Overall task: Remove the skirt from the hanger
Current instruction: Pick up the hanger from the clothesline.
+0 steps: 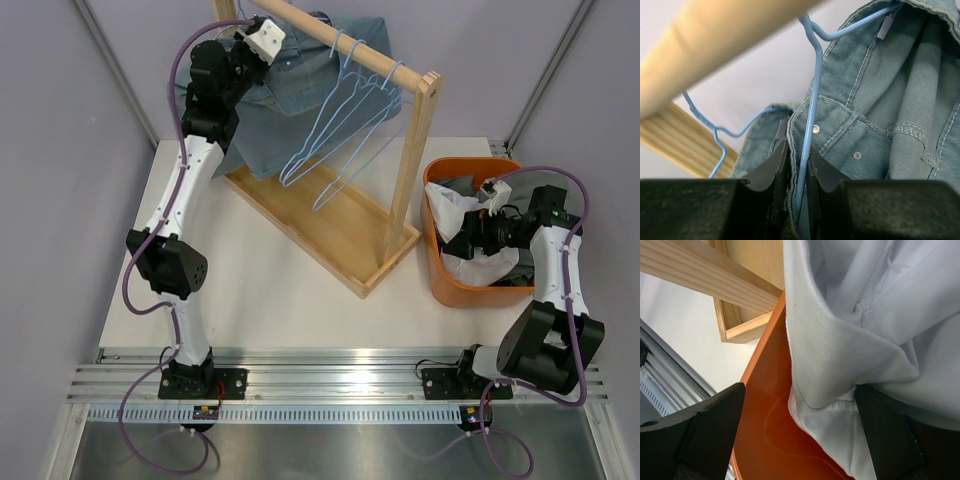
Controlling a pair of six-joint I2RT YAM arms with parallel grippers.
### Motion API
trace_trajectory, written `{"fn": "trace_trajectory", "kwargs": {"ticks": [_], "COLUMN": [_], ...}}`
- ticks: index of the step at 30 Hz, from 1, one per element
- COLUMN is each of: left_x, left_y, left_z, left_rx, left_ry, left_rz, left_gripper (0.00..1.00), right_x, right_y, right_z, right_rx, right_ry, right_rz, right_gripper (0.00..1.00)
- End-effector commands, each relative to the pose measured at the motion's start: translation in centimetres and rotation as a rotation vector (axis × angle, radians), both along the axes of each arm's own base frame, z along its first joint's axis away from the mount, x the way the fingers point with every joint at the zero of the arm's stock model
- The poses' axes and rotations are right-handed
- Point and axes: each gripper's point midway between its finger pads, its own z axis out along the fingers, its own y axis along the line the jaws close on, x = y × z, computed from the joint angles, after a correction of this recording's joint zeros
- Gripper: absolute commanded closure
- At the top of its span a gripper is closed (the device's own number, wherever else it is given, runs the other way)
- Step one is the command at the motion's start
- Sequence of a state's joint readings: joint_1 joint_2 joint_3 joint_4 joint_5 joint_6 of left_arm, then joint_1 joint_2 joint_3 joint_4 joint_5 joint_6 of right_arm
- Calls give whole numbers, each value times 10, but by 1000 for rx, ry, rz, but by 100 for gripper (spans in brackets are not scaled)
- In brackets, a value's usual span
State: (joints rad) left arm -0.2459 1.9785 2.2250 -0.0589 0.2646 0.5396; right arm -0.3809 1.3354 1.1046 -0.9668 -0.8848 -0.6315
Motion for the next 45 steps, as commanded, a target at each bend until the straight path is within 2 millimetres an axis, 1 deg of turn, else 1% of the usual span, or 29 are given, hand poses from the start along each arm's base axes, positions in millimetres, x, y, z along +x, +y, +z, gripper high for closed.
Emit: {"fn": "trace_trajectory", "kwargs": {"ticks": [1, 4, 8, 13, 17, 20, 21, 25, 29, 32, 38, 41, 45], "left_x": [-37, -36, -38, -35, -37, -36, -34, -31, -28, -28, -36, -41, -50], "left_y": [-9, -19, -34, -47, -59, -65, -65, -68, -62, -54, -31, -18, -6], "left_z": [89, 80, 73, 60, 54, 48, 42, 30, 21, 18, 8, 4, 3], "left_rx": [-59, -43, -24, -8, 3, 16, 21, 44, 55, 55, 73, 66, 64], "left_ry": [-239, -219, -208, -177, -164, -160, -135, -111, -90, -81, -45, -24, -20], "left_rz": [-51, -64, -101, -129, -163, -182, -185, -189, -171, -155, -123, -98, -71], "left_gripper": [100, 100, 100, 100, 100, 100, 100, 100, 100, 100, 100, 100, 100], "right_x": [-8, -8, -9, -10, -10, -10, -10, -12, -14, -17, -25, -33, -45], "right_y": [10, 10, 10, 11, 11, 12, 12, 14, 16, 17, 22, 29, 40], "right_z": [7, 8, 9, 9, 10, 10, 11, 13, 15, 17, 23, 30, 41], "right_rx": [53, 54, 53, 56, 56, 59, 61, 64, 62, 60, 56, 70, 98], "right_ry": [-3, -5, -9, -8, -12, -15, -17, -22, -39, -47, -83, -118, -174], "right_rz": [13, 14, 16, 19, 22, 26, 28, 39, 51, 61, 101, 151, 225], "right_gripper": [1, 0, 0, 1, 0, 1, 0, 0, 1, 0, 1, 1, 1]}}
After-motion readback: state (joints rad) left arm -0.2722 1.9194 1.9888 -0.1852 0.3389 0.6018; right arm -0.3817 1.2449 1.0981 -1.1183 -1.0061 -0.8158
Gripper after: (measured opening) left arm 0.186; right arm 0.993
